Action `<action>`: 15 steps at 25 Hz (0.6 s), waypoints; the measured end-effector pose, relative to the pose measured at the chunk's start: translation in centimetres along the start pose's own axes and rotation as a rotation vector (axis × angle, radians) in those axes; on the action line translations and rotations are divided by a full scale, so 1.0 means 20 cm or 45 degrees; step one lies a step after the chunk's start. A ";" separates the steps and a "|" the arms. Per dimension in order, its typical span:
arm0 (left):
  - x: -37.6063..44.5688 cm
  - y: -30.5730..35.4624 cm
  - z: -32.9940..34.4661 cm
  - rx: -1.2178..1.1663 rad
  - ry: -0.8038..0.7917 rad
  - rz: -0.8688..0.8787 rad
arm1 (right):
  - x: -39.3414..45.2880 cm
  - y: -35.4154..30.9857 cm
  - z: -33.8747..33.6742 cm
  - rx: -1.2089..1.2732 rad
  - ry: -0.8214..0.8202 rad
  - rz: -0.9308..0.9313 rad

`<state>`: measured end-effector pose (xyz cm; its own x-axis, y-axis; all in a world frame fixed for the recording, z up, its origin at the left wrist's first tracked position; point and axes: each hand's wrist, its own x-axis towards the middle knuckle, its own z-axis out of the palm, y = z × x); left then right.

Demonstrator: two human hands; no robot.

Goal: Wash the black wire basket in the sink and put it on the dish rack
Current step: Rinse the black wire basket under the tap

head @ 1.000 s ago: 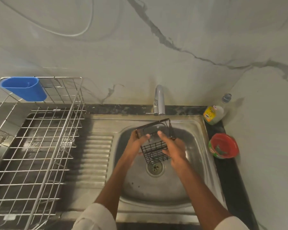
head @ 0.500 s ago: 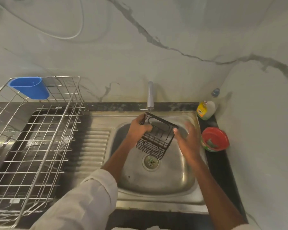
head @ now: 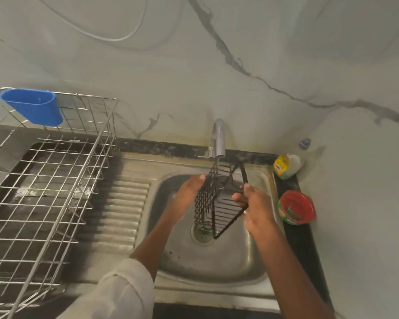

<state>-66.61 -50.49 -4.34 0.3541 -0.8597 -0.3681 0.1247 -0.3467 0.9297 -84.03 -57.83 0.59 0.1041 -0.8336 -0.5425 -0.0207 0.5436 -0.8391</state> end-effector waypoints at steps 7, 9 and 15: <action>-0.21 -0.17 -0.02 0.237 -0.277 0.310 | -0.13 0.00 0.09 0.231 -0.277 0.280; -0.22 -0.19 0.01 0.401 -0.143 0.375 | -0.14 0.00 0.14 0.213 -0.353 0.369; -0.20 -0.25 -0.10 0.452 0.434 0.336 | -0.20 0.01 0.20 -0.397 -0.305 0.083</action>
<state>-66.68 -44.63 -7.47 0.6178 -0.7851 -0.0430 -0.3076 -0.2916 0.9057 -80.45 -53.97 2.74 0.3210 -0.7316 -0.6014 -0.3318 0.5079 -0.7949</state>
